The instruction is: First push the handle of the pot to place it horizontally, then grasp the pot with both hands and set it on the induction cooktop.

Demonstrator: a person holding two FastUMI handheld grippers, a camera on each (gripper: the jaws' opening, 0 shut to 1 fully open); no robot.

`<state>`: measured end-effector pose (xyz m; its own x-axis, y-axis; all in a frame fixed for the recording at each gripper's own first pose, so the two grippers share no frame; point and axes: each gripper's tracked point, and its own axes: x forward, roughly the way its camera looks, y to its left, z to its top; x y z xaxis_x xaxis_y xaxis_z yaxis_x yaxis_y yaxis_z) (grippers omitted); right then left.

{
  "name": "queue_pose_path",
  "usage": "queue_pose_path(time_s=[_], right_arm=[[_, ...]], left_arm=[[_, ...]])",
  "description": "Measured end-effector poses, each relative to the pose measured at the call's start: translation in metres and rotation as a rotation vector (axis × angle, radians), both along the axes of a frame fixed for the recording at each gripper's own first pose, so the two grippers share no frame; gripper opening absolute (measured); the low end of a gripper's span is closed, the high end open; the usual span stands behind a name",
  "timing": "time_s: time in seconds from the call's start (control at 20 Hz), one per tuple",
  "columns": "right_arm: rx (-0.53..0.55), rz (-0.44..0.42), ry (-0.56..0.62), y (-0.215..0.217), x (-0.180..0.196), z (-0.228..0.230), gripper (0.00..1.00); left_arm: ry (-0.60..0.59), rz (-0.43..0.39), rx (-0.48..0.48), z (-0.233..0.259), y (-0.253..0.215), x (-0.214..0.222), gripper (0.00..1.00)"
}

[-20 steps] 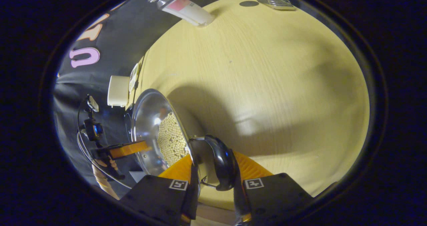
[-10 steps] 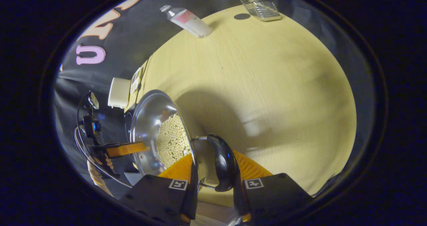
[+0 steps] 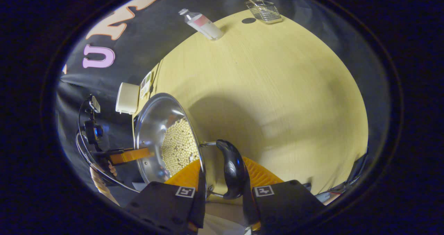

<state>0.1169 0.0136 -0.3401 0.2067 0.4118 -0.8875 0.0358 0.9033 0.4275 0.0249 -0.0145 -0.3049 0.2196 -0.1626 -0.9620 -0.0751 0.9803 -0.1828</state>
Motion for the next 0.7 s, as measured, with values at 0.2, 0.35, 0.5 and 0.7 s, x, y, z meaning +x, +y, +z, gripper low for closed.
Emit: queue_pose_path(time_s=[0.2,0.35,0.5,0.7], right_arm=[[-0.011,-0.032,-0.027,0.030,-0.032,0.013,0.48],[-0.027,-0.065,-0.050,0.057,-0.052,0.018,0.46],[-0.039,-0.089,-0.084,0.097,-0.071,0.026,0.41],[-0.037,-0.113,-0.126,0.153,-0.088,0.029,0.47]], left_arm=[[-0.034,-0.041,-0.009,0.011,0.029,-0.017,0.64],[-0.062,-0.075,-0.025,0.015,0.059,-0.030,0.62],[-0.098,-0.097,-0.038,0.019,0.098,-0.039,0.62],[-0.145,-0.108,-0.036,0.027,0.153,-0.050,0.61]])
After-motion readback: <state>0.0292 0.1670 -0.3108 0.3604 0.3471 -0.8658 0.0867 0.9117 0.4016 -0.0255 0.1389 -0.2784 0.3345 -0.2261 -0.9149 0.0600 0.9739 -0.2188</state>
